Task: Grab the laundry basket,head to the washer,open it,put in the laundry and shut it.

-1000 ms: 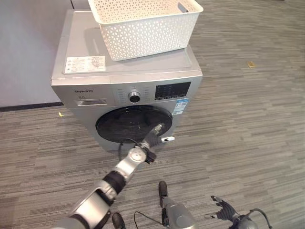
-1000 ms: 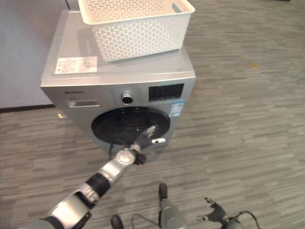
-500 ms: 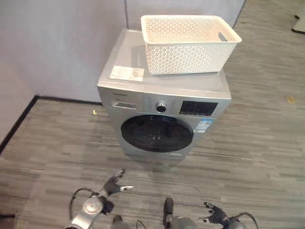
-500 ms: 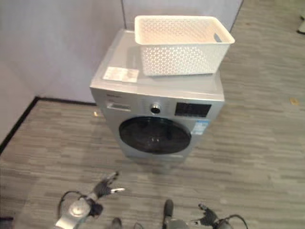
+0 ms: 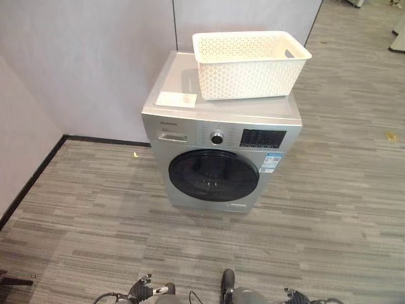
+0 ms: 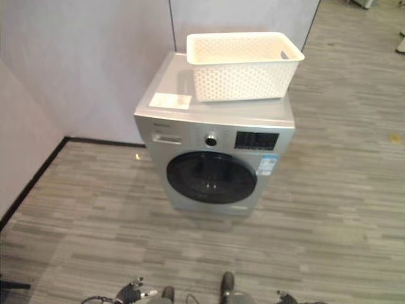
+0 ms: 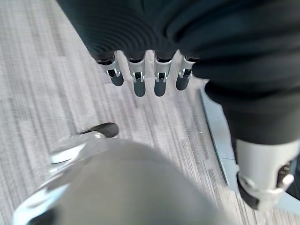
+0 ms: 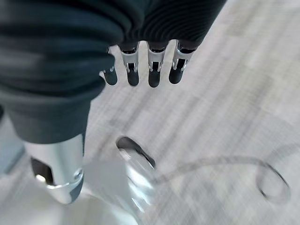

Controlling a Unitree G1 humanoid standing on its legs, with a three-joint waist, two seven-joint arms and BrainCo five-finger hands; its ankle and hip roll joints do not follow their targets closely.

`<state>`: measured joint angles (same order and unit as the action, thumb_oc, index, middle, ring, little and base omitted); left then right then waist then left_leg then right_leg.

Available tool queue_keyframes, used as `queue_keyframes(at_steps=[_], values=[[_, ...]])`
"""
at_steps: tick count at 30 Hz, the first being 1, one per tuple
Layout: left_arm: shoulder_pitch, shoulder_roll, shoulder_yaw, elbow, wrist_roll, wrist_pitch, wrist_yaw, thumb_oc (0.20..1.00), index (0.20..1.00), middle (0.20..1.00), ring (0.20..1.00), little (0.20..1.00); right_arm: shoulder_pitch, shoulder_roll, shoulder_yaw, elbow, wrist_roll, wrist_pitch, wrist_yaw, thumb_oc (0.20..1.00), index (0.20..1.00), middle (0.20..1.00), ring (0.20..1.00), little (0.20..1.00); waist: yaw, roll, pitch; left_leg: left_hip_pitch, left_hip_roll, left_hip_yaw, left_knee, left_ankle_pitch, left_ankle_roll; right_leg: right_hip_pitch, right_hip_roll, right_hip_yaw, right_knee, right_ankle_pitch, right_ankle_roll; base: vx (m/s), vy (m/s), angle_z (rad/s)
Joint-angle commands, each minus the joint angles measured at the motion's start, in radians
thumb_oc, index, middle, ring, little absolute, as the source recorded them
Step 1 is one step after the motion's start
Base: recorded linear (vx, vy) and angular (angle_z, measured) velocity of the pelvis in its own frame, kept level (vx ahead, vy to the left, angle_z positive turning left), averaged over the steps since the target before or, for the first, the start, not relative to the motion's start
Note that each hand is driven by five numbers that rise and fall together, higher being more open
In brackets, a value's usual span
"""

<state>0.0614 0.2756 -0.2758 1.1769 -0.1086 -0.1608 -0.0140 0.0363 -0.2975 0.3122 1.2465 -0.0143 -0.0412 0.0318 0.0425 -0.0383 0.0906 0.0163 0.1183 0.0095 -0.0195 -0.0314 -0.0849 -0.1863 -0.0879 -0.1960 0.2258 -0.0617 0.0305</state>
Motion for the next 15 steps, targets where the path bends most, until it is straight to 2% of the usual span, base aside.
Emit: queue_keyframes(at_steps=[1, 15], values=[[-0.030, 0.024, 0.012, -0.044, -0.004, -0.017, 0.023, 1.000, 1.000, 1.000, 1.000, 1.000, -0.013, -0.008, 0.022, -0.014, 0.003, -0.005, 0.000, 1.000, 1.000, 1.000, 1.000, 1.000, 0.013, 0.009, -0.013, -0.018, -0.008, -0.013, -0.009, 0.044, 0.007, 0.209, -0.043, 0.005, -0.298, 0.086, 0.083, 0.08, 0.117, -0.21], [-0.031, 0.006, 0.002, -0.016, 0.007, -0.017, 0.024, 1.000, 1.000, 1.000, 1.000, 1.000, -0.003, 0.008, 0.036, -0.013, -0.007, 0.000, 0.000, 1.000, 1.000, 1.000, 1.000, 1.000, 0.003, 0.012, -0.050, 0.025, -0.029, -0.001, -0.068, 0.046, 0.019, 0.231, -0.062, -0.017, -0.312, 0.089, 0.105, 0.02, 0.022, -0.04]])
